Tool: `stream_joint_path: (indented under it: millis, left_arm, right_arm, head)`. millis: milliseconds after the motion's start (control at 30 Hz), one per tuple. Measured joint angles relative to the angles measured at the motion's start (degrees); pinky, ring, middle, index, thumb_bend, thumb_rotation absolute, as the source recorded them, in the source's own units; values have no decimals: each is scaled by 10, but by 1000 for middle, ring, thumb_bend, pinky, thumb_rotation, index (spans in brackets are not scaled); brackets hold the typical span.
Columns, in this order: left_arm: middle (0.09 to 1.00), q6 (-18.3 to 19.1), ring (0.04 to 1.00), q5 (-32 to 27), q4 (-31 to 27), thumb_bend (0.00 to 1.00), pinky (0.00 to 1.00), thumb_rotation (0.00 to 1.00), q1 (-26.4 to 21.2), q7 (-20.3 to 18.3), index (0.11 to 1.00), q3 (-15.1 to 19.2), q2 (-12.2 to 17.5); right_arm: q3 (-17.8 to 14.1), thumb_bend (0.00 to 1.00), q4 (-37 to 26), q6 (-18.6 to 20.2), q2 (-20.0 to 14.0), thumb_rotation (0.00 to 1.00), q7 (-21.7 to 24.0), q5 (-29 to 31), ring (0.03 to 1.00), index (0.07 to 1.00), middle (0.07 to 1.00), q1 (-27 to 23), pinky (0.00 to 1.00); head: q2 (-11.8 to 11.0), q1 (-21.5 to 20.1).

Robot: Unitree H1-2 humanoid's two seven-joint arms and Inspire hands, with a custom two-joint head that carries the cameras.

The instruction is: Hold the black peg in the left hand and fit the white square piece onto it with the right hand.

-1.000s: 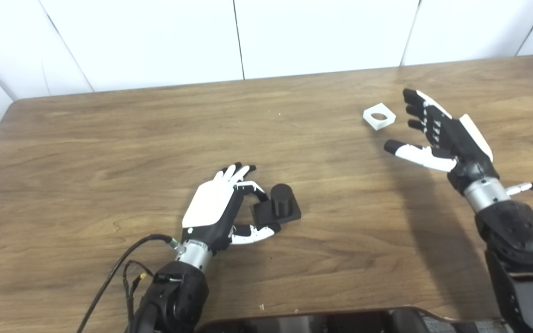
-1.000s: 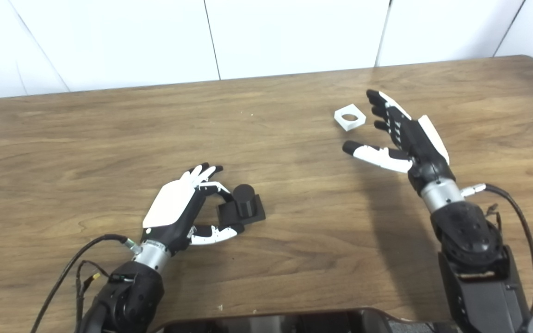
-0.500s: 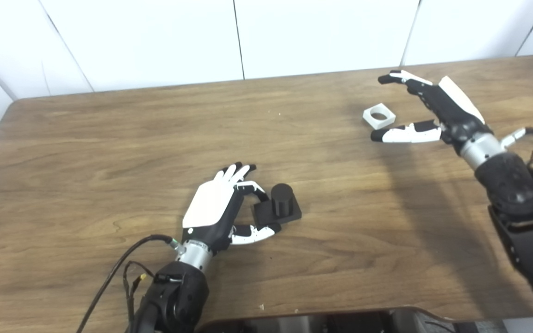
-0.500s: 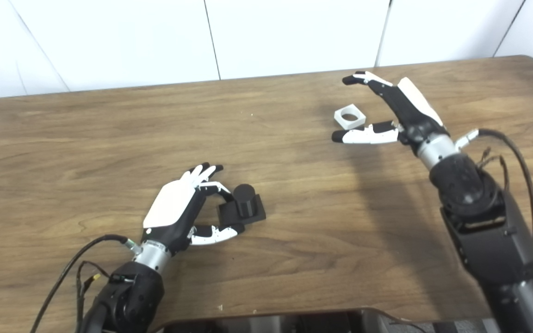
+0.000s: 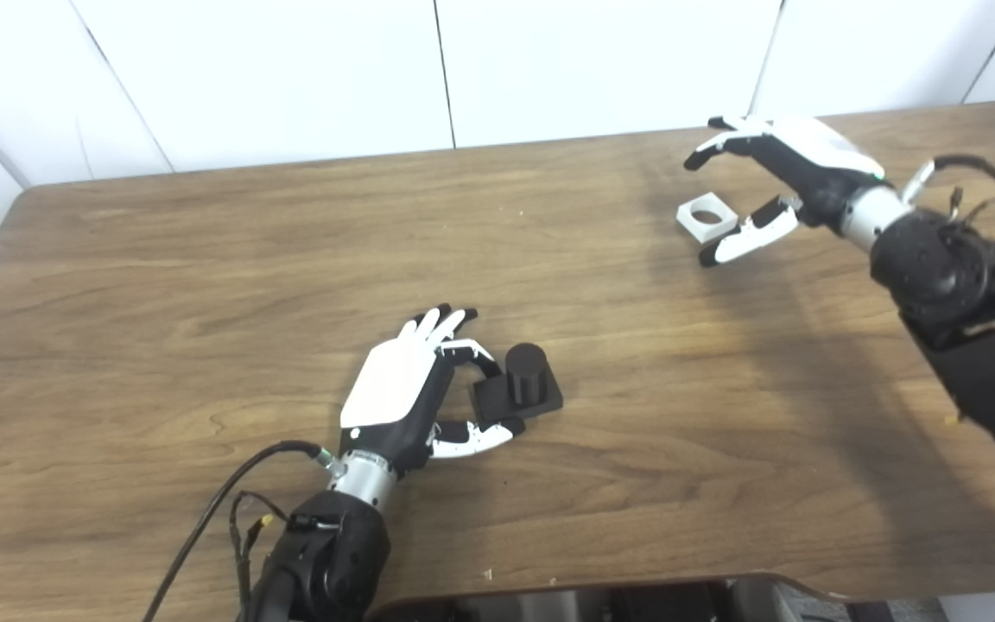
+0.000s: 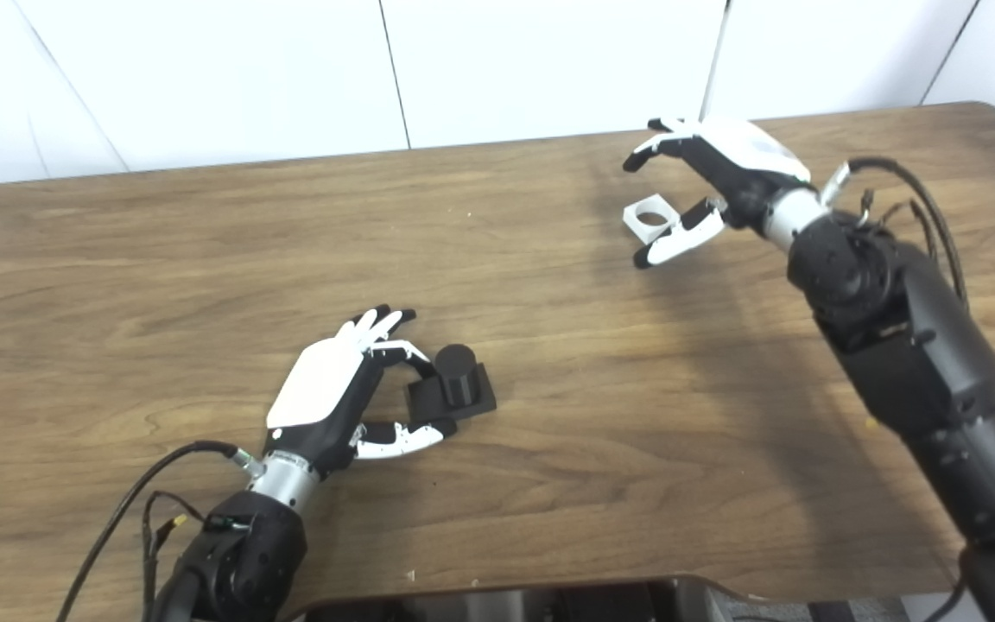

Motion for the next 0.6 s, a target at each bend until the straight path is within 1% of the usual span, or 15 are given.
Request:
stream_joint_path:
  millis: [67, 233, 333, 500, 600]
  left_arm:
    - [955, 0, 1000, 1, 0, 557, 1000, 382, 0, 0, 557, 0, 0]
    - [953, -2, 1000, 1, 0, 559, 1000, 364, 0, 1, 551, 0, 0]
    - [951, -2, 1000, 1, 0, 556, 1000, 369, 1, 1, 547, 1, 0]
    - [950, -3, 1000, 1, 0, 547, 1000, 387, 2, 3, 540, 1, -2]
    - [950, -3, 1000, 1, 0, 547, 1000, 375, 2, 4, 541, 1, -3]
  right_arm:
    - [7, 872, 20, -10, -2, 166, 6, -10, 1000, 726, 972, -15, 999]
    - [24, 844, 55, -23, -4, 108, 20, -34, 1000, 696, 975, -34, 1000]
    - [31, 837, 71, -32, -4, 94, 26, -49, 1000, 688, 970, -45, 1000]
    - [38, 838, 99, -51, -7, 81, 27, -75, 1000, 686, 968, -66, 1000]
    - [42, 836, 115, -69, -8, 83, 28, -87, 1000, 685, 967, -76, 986]
  head:
    - [-1, -3]
    - [-1, -3]
    - [1, -3]
    - [4, -3]
    - [4, 0]
